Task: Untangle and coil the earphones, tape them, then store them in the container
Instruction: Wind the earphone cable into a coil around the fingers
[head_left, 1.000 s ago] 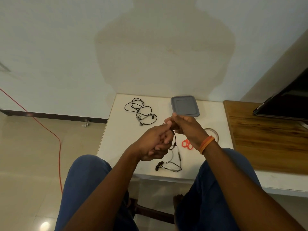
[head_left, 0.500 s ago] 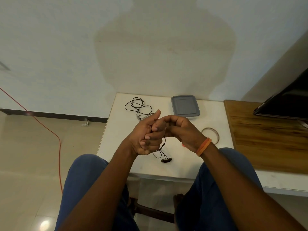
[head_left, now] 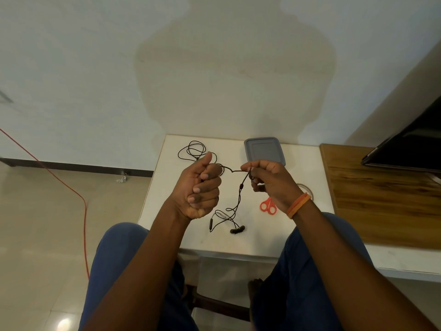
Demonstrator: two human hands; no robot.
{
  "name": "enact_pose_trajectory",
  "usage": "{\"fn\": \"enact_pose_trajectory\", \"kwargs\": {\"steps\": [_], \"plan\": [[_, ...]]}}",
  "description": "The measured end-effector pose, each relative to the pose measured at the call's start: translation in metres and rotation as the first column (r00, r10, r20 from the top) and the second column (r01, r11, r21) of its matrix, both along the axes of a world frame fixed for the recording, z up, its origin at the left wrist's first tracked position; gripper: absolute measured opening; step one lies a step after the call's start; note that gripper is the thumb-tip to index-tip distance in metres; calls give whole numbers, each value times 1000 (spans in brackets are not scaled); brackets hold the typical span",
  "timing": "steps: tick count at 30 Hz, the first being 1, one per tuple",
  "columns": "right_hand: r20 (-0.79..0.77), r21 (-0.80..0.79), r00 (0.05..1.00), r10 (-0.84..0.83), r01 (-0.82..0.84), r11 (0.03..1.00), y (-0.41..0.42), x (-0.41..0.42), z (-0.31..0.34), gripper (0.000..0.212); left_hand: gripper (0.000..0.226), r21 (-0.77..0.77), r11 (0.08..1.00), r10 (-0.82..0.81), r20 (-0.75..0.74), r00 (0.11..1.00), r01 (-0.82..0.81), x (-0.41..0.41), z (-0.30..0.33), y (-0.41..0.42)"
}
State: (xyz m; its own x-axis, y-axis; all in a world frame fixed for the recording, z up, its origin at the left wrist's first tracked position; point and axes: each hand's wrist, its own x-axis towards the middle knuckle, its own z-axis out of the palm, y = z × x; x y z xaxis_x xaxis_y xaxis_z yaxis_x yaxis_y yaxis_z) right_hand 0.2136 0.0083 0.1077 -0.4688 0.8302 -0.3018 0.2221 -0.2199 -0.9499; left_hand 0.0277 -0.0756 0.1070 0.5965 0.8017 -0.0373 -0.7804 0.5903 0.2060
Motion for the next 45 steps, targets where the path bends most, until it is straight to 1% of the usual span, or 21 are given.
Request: {"fn": "enact_pose_trajectory", "kwargs": {"steps": [4, 6, 9, 10, 11, 13, 15, 17, 20, 22, 26, 29, 30, 33, 34, 36, 38, 39, 41, 43, 45], "plan": [[64, 17, 998, 21, -22, 1000, 0, 0, 0, 22, 62, -4, 1000, -24, -24, 999, 24, 4, 3, 0], [67, -41, 998, 1, 2, 999, -1, -2, -4, 22, 60, 5, 999, -38, -48, 998, 39, 7, 4, 2], [-45, -173, 968, -246, 235, 956, -5, -9, -7, 22, 56, 4, 999, -43, -102, 994, 44, 9, 3, 5], [-103, -159, 943, -315, 297, 942, -7, -10, -5, 20, 55, -4, 999, -46, -110, 993, 46, 9, 2, 5], [-161, -126, 929, -333, 315, 941, -8, -11, -3, 19, 55, -12, 999, -50, -113, 992, 49, 10, 1, 6], [-313, -98, 923, -225, 204, 974, -14, -12, 3, 25, 56, -27, 998, -55, -100, 993, 53, 12, 1, 7], [-460, -160, 886, -64, -12, 987, -24, -17, 8, 36, 56, -36, 998, -49, -68, 996, 47, 14, 1, 7], [-494, -203, 869, 35, -155, 967, -35, -22, 8, 37, 54, -37, 999, -35, -30, 999, 34, 16, 2, 7], [-345, -121, 934, 93, -142, 982, -39, -25, 4, 26, 56, -30, 999, -25, 42, 999, 26, 16, 1, 7], [-249, -65, 961, 123, -143, 988, -35, -23, 2, 27, 59, -35, 999, -17, 67, 998, 20, 16, 1, 6], [-295, -132, 949, 108, -153, 979, -33, -26, 1, 42, 58, -47, 998, -32, 50, 998, 35, 20, 4, 4], [-275, -93, 952, 135, -166, 982, -33, -27, 1, 31, 59, -56, 997, -54, 14, 998, 55, 26, 7, 3], [-251, -79, 956, 151, -176, 981, -32, -26, 2, 30, 59, -58, 996, -60, 12, 998, 61, 26, 7, 2], [-159, -31, 970, 185, -192, 981, -29, -22, 3, 51, 60, -50, 998, -34, 45, 998, 36, 26, 7, 3], [-158, -26, 971, 181, -188, 982, -30, -22, 2, 51, 62, -44, 999, -13, 64, 998, 16, 26, 6, 4], [-115, -1, 979, 171, -172, 985, -31, -22, 0, 43, 65, -30, 999, 41, 105, 994, -39, 25, 2, 5], [15, 48, 982, 187, -188, 981, -29, -21, 0, 43, 66, -15, 995, 104, 124, 987, -103, 21, -4, 7], [79, 57, 977, 199, -204, 977, -28, -20, -1, 44, 66, -13, 989, 150, 106, 983, -149, 19, -6, 8], [148, 37, 967, 208, -216, 976, -24, -16, -1, 48, 65, -53, 954, 296, -8, 955, -296, 15, -5, 10], [116, -17, 967, 228, -228, 974, -21, -12, -2, 51, 62, -112, 868, 461, -178, 870, -483, 15, 0, 10], [64, -73, 957, 283, -278, 958, -21, -12, -2, 46, 62, -98, 797, 546, -308, 779, -597, 20, 7, 11]]}}
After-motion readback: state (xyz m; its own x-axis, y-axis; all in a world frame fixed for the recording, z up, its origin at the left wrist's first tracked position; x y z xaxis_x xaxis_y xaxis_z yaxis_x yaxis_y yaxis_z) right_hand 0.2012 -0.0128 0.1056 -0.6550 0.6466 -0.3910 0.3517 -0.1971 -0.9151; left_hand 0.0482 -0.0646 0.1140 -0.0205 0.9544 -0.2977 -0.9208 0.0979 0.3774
